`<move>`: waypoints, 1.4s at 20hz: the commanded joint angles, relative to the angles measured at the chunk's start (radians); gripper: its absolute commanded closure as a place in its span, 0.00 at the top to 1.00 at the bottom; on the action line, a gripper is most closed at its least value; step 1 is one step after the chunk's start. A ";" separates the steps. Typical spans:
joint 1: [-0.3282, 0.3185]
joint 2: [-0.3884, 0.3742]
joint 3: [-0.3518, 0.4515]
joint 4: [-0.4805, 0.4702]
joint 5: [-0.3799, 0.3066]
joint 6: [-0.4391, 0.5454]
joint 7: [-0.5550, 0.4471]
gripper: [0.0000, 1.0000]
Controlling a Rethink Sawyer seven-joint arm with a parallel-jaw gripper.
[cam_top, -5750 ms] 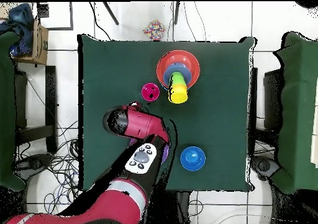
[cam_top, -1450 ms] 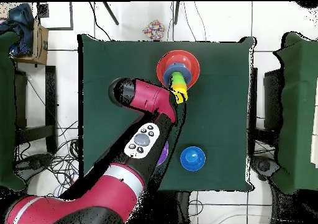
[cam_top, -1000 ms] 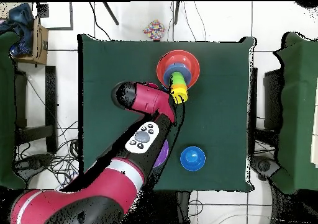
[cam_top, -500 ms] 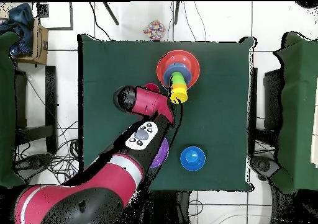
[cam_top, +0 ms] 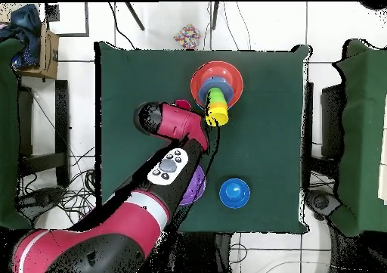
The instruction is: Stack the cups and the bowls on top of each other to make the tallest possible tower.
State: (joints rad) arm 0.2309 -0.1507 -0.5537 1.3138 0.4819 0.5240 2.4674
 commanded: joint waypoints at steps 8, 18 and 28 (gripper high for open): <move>0.020 0.034 0.055 -0.037 0.023 0.025 0.196 0.00; 0.024 -0.046 0.063 0.019 0.036 0.040 0.191 0.00; 0.011 -0.156 0.093 0.103 0.037 0.017 0.160 0.00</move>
State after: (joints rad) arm 0.2484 -0.2470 -0.5715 1.3492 0.4947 0.5244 2.4674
